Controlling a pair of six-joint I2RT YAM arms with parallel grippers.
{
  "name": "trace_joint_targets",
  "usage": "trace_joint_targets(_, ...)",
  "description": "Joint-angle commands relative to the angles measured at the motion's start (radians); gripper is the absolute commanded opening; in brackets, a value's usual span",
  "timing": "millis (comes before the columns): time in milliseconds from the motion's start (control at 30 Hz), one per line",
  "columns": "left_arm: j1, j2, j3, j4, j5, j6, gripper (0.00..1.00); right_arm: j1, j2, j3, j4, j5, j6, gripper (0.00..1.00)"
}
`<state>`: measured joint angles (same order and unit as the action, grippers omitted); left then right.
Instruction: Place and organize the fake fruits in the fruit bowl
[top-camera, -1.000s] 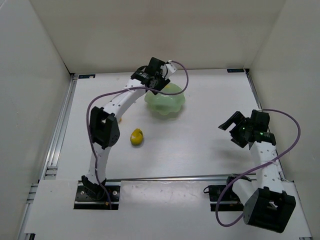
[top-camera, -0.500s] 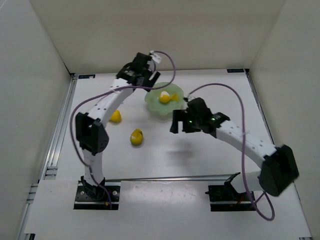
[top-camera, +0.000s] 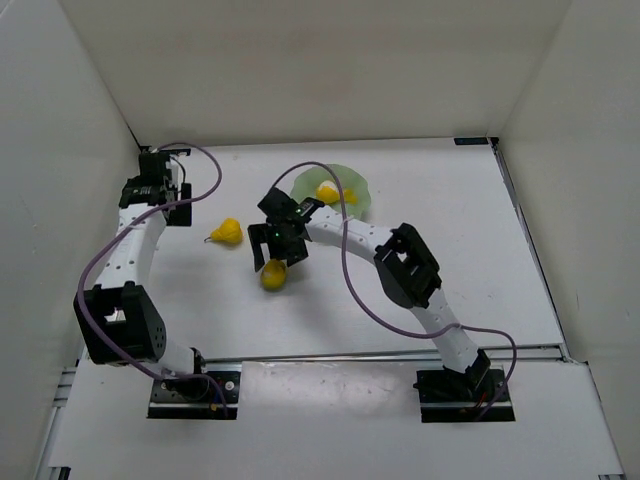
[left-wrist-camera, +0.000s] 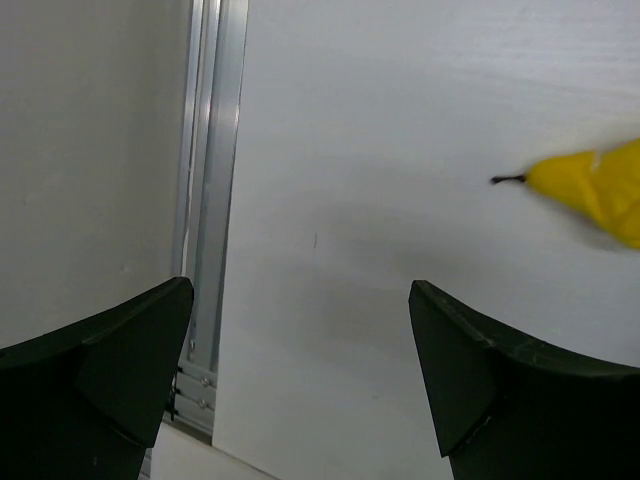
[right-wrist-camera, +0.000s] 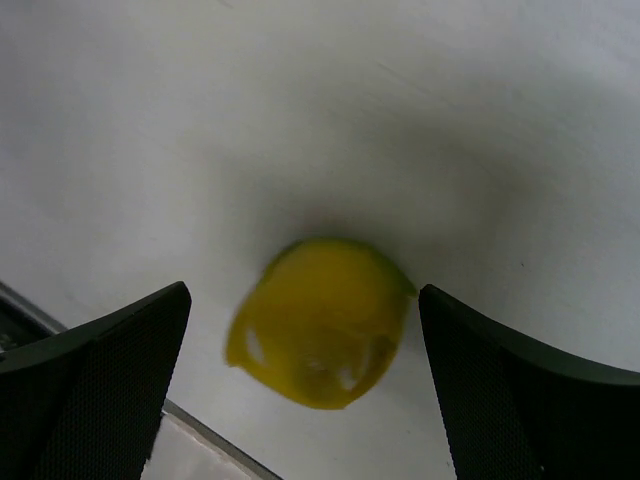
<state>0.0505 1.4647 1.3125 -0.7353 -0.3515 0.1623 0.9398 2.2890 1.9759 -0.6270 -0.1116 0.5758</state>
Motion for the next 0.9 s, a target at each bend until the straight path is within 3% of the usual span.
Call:
trace_joint_targets(0,0.067,-0.067,-0.077,0.004,0.052,-0.032,1.00,-0.012,0.020,0.035,-0.166,-0.024,0.047,0.99)
trace_joint_targets(200,0.109,-0.076,-0.157,0.013,0.074,-0.050,1.00,0.008,0.075,0.046,-0.166,-0.068,0.056,0.99)
trace_joint_targets(267,0.109,-0.086,-0.166,0.022,0.074,-0.050,1.00,0.008,0.087,0.046,-0.166,-0.083,0.056,0.81)
trace_joint_targets(300,0.109,-0.086,-0.167,0.022,0.083,-0.050,1.00,0.008,0.087,0.046,-0.166,-0.095,0.056,0.60)
trace_joint_targets(333,0.109,-0.086,-0.167,0.022,0.083,-0.050,1.00,0.008,0.087,0.046,-0.166,-0.096,0.056,0.49)
trace_joint_targets(433,0.109,-0.086,-0.167,0.022,0.083,-0.041,1.00,-0.001,0.049,0.035,-0.166,-0.073,0.056,0.24)
trace_joint_targets(600,0.100,-0.075,-0.167,0.022,0.097,-0.018,1.00,-0.035,-0.110,0.025,-0.157,0.007,0.013,0.19)
trace_joint_targets(767,0.014,-0.030,-0.145,0.022,0.078,-0.009,1.00,-0.152,-0.250,-0.034,-0.137,0.315,0.065,0.20)
trace_joint_targets(833,-0.036,0.005,-0.113,0.022,0.068,0.002,1.00,-0.199,-0.250,-0.034,-0.152,0.375,0.087,0.24)
trace_joint_targets(867,-0.055,0.019,-0.084,0.022,0.068,0.002,1.00,-0.241,-0.232,-0.022,-0.161,0.388,0.101,0.38)
